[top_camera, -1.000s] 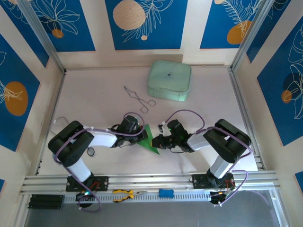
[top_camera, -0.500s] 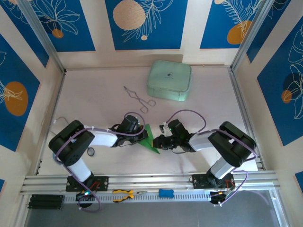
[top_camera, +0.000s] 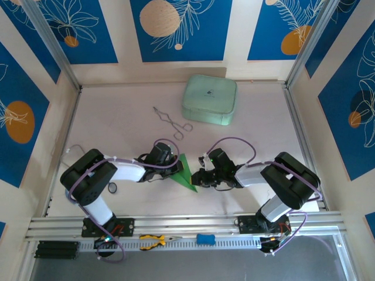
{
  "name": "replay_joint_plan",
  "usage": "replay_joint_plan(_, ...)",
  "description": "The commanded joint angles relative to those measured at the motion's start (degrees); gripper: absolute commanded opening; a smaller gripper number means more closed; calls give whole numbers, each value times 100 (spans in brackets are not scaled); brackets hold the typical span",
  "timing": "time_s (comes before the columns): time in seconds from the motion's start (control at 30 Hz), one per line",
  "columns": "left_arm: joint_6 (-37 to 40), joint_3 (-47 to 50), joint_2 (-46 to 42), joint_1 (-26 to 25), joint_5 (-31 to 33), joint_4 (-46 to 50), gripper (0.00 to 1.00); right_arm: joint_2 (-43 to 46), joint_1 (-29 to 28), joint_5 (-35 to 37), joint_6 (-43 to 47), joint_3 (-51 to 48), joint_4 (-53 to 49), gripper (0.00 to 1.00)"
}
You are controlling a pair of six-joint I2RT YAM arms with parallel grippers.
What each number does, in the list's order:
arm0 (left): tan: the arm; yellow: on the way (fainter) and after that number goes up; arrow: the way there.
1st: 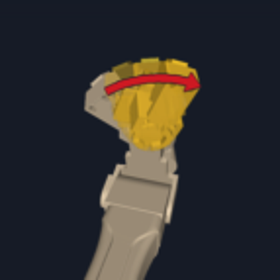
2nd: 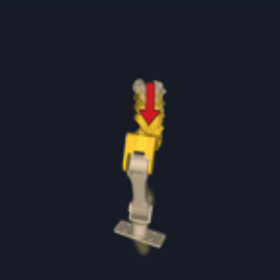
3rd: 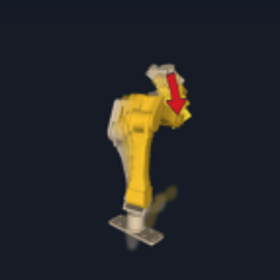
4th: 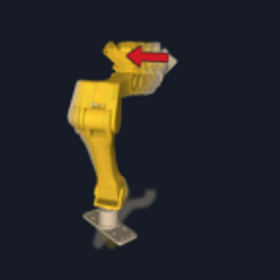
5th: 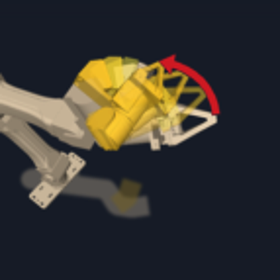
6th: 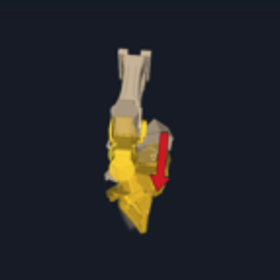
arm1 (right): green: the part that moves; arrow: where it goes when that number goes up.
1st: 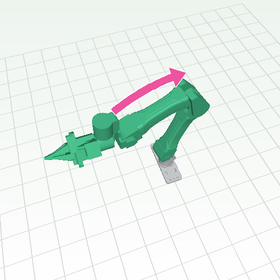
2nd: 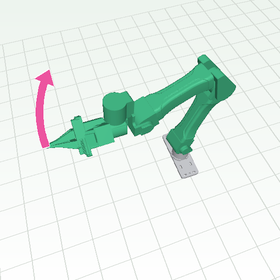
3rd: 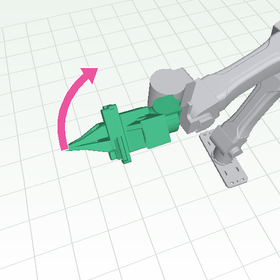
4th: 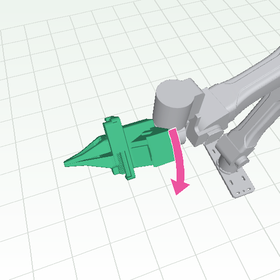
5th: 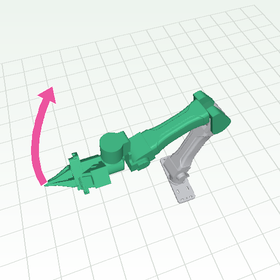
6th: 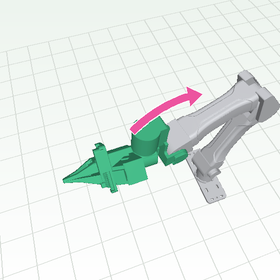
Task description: Fold a paper plane with a square sheet of paper (pick it up from the middle)
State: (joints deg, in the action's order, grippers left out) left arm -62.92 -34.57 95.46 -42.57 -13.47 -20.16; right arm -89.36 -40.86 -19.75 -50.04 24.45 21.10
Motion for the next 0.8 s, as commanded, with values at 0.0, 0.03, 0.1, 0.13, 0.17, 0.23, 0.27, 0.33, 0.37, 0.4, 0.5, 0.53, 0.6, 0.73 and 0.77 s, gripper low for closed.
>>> replay_joint_plan(0.0, 89, -7, 148, -30, -50, 260, 1, -62, 16, -153, -72, 20, -538, 14)
replay_joint_plan(0.03, 90, -7, 150, -36, -46, 259, 1, -66, 29, -176, -60, 24, -582, 14)
replay_joint_plan(0.1, 93, -6, 151, -33, -59, 258, 1, -73, 39, -247, -48, 59, -671, 15)
replay_joint_plan(0.13, 91, -10, 151, -36, -63, 265, 1, -60, 43, -278, -45, 60, -697, 15)
replay_joint_plan(0.17, 92, -7, 148, -33, -54, 267, 1, -47, 44, -290, -37, 70, -740, 15)
replay_joint_plan(0.23, 86, -14, 148, -35, -50, 267, 1, -11, 51, -319, -18, 85, -853, 15)
replay_joint_plan(0.27, 89, -11, 148, -33, -54, 267, 1, -7, 53, -347, 1, 108, -923, 16)
replay_joint_plan(0.33, 91, -13, 161, -32, -55, 267, 1, -2, 52, -387, 13, 119, -1015, 16)
replay_joint_plan(0.37, 87, -6, 151, -35, -59, 265, 1, 2, 52, -395, 17, 130, -1039, 17)
replay_joint_plan(0.4, 85, -7, 149, -33, -58, 267, 1, 11, 55, -387, 18, 124, -1055, 18)
replay_joint_plan(0.5, 82, -12, 161, -33, -64, 252, 1, 41, 56, -284, 51, 162, -1208, 19)
replay_joint_plan(0.53, 79, -16, 165, -37, -67, 254, 1, 50, 44, -226, 78, 177, -1281, 20)
replay_joint_plan(0.6, 84, -11, 170, -37, -70, 242, 1, 75, 44, -134, 85, 192, -1335, 22)
replay_joint_plan(0.73, 81, -16, 166, -35, -85, 237, 1, 203, 26, 70, 150, 207, -1500, 21)
replay_joint_plan(0.77, 86, -9, 167, -32, -85, 232, 1, 225, 32, 100, 161, 213, -1531, 21)
